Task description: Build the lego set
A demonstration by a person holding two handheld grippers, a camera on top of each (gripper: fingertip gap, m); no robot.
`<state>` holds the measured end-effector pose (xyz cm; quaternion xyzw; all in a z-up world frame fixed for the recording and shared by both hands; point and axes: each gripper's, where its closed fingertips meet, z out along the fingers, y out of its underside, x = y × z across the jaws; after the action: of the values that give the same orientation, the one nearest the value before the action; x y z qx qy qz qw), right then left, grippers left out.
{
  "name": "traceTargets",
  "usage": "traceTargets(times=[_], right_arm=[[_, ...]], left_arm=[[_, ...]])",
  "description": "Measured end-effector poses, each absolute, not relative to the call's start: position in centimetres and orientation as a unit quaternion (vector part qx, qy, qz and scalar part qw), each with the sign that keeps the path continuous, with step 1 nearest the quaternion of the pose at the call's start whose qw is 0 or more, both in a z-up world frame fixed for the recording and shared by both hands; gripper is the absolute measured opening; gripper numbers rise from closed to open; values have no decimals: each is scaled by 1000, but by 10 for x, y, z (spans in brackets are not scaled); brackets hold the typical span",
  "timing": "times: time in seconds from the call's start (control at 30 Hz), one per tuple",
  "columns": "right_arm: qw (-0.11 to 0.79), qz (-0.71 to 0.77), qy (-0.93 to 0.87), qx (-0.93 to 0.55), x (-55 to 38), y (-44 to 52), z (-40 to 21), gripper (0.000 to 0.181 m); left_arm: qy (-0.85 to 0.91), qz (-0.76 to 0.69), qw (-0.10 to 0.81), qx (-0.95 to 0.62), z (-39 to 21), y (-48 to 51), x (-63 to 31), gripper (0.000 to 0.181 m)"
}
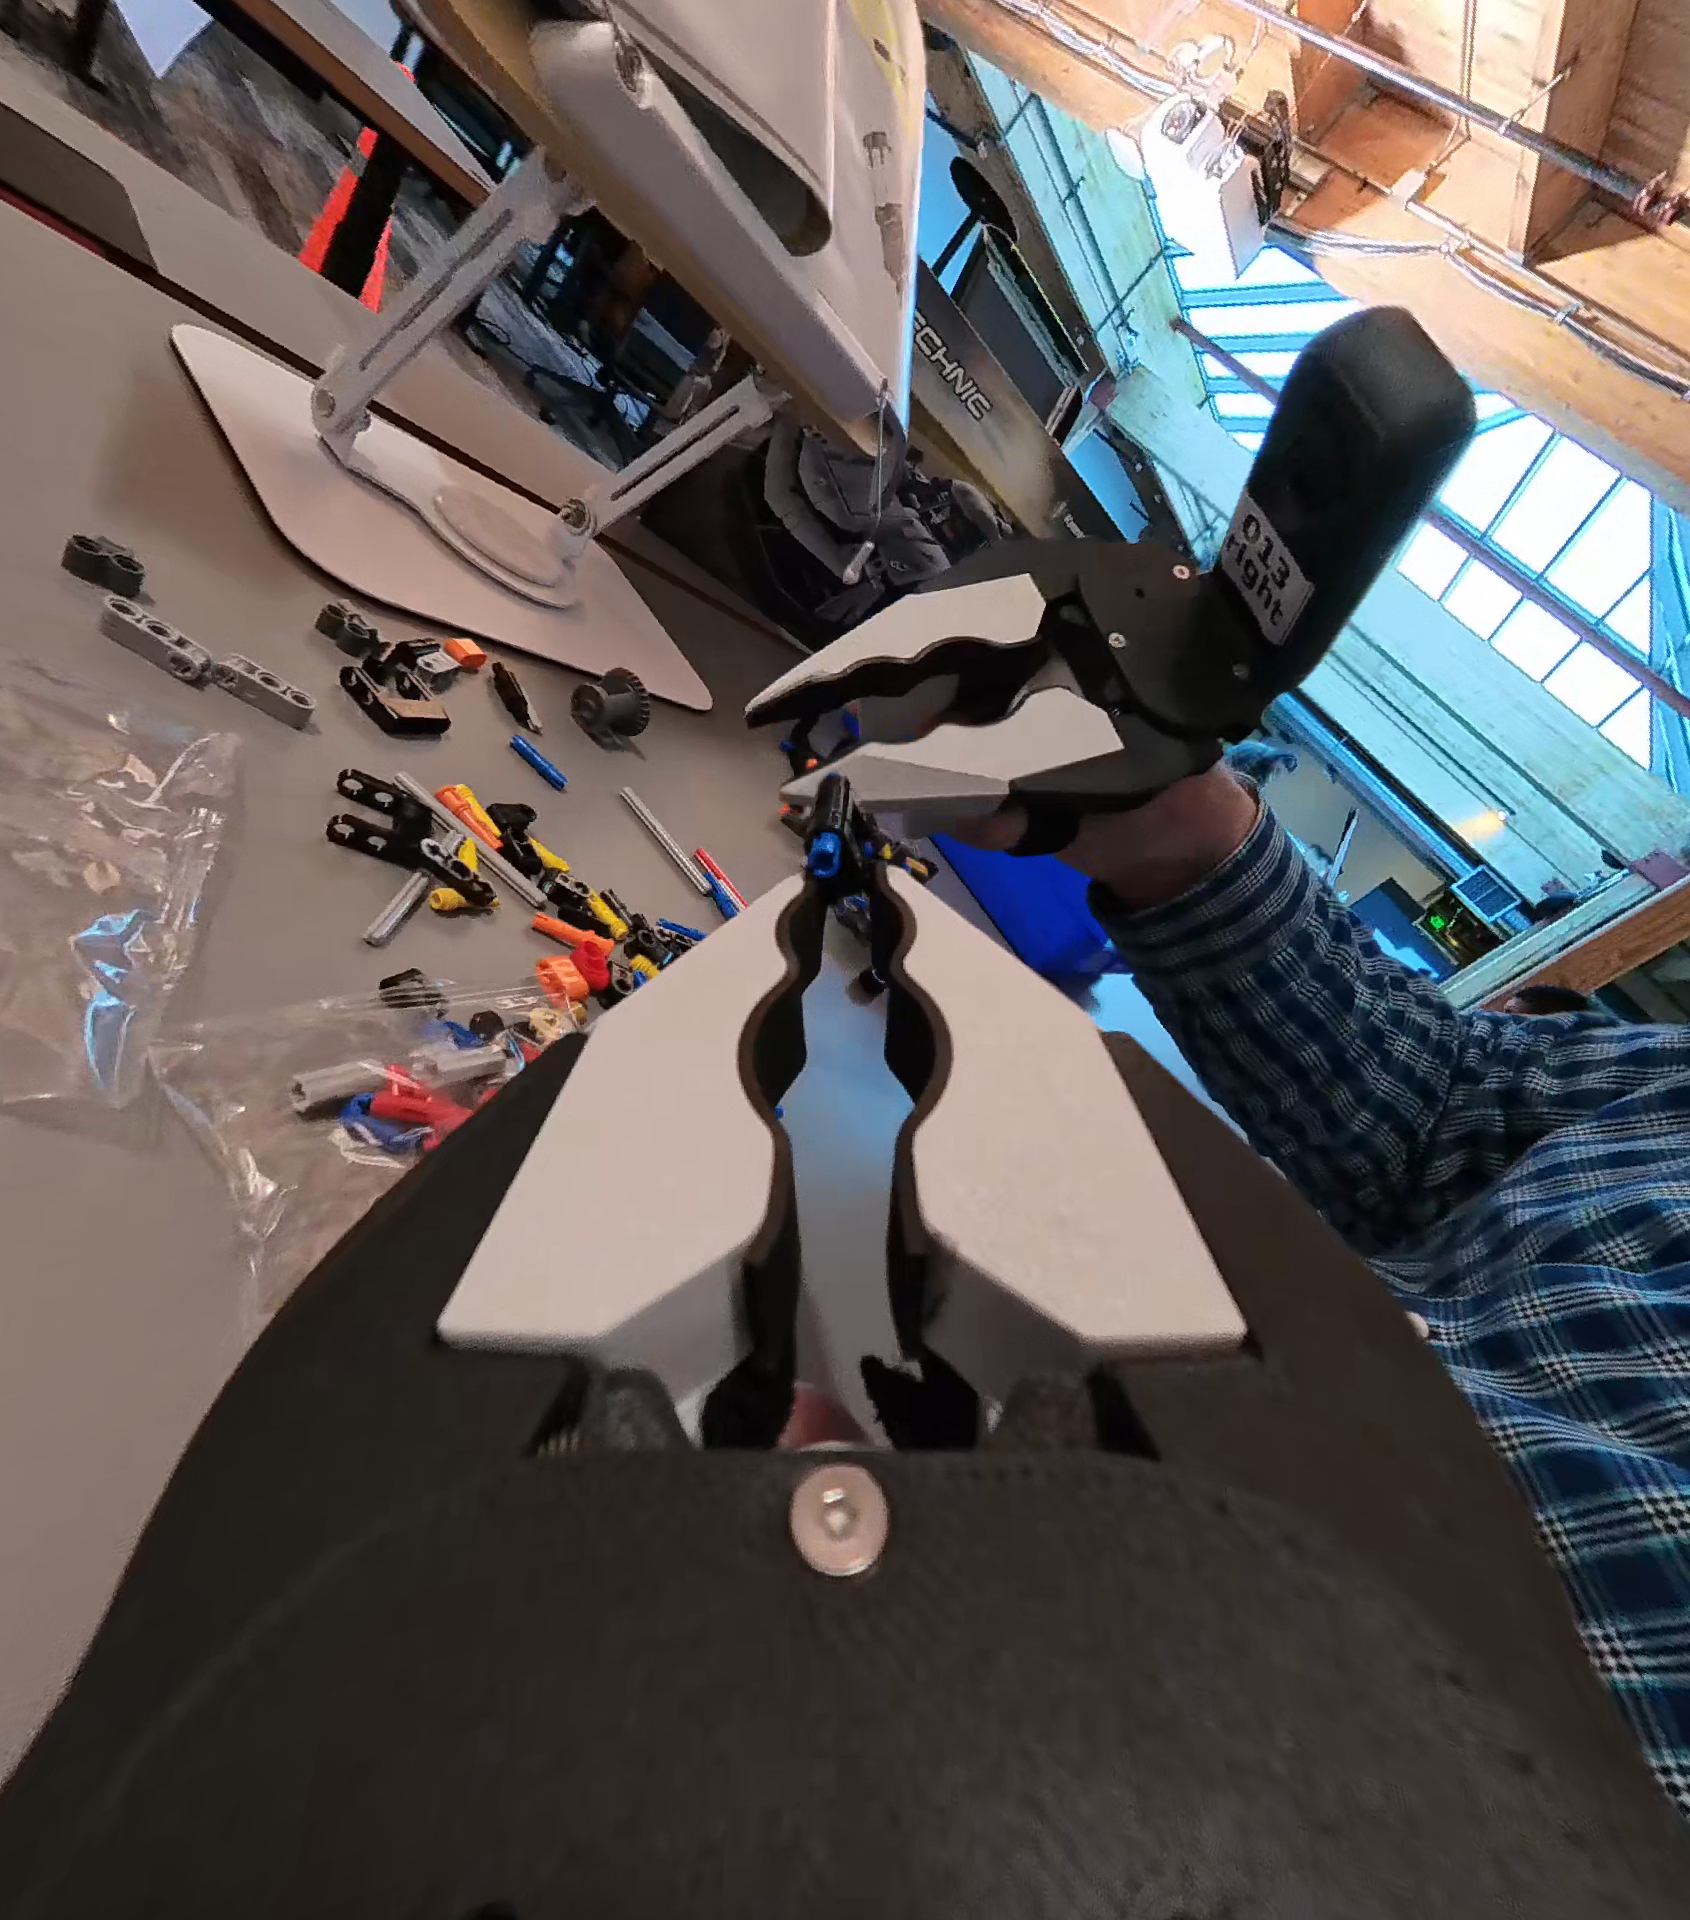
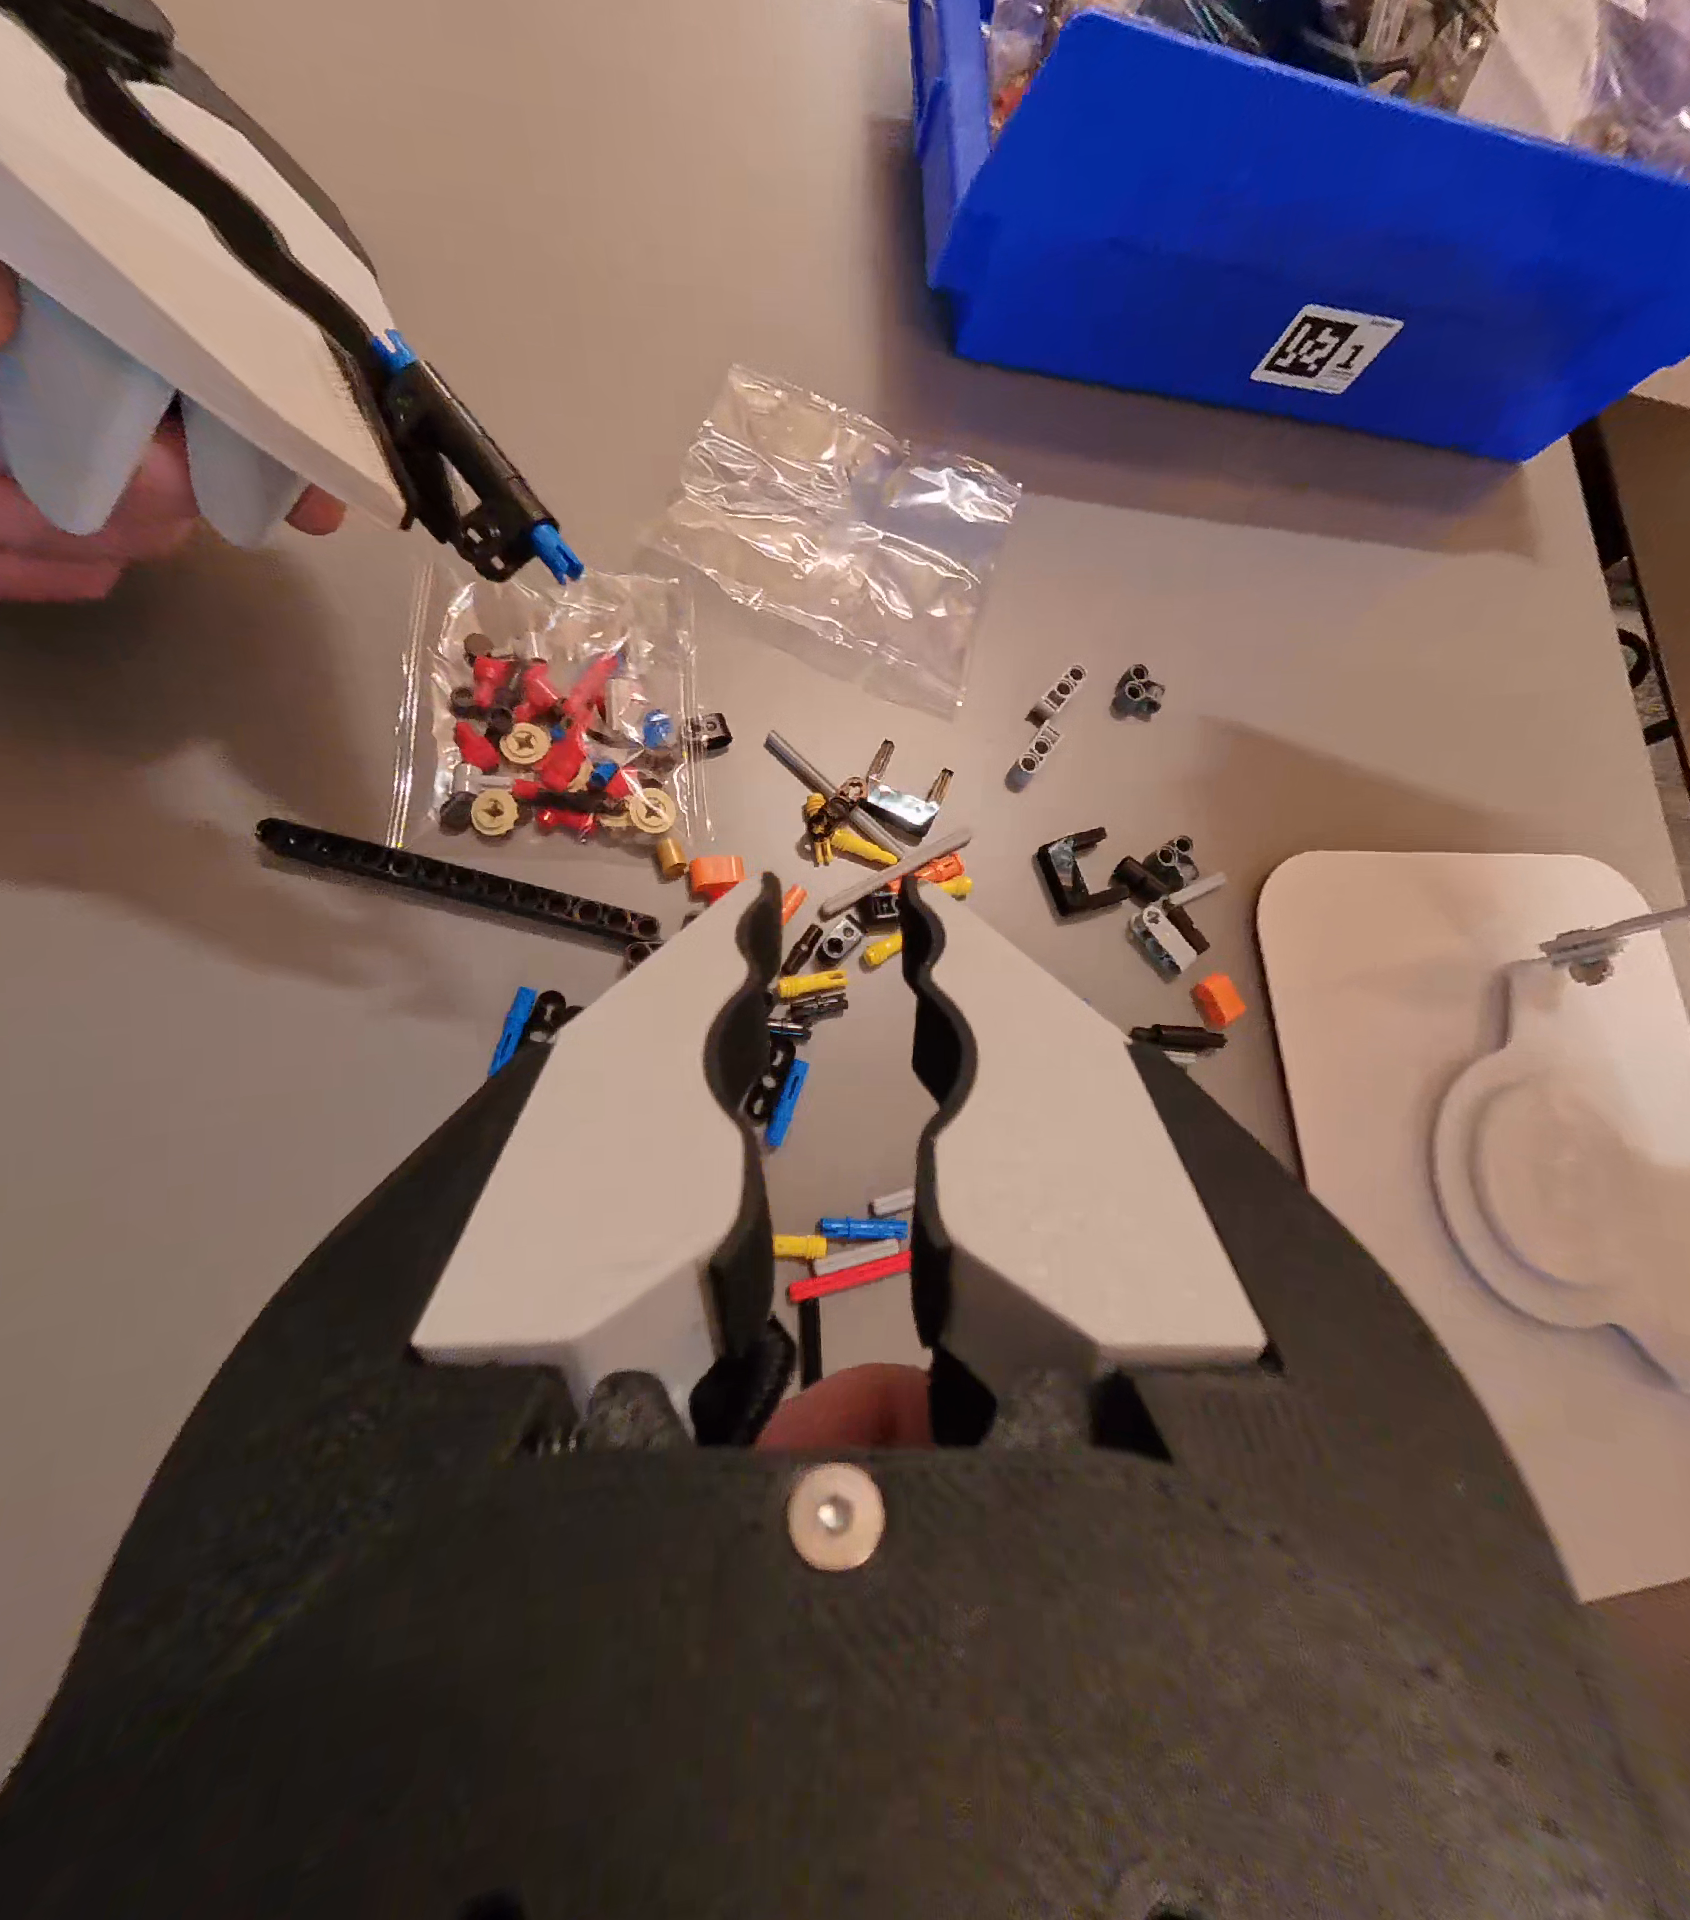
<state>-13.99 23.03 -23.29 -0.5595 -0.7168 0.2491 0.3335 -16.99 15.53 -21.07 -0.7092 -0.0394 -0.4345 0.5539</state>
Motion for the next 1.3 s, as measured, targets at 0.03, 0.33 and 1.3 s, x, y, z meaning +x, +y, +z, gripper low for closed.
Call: traceTargets(times=[0.03,0.33,1.3], right_arm=[[330,247,-714,-566,-140,233,-234,20],[290,249,-699,-605,-142,246,-253,24],[253,171,-684,-663,-165,257,-304,15]], left_arm=[[-42,-436,553,-708,-212,156,-171,5],[-75,-447,554,-698,-213,159,-184,5],[-95,-437,553,-703,-222,162,-199,5]])
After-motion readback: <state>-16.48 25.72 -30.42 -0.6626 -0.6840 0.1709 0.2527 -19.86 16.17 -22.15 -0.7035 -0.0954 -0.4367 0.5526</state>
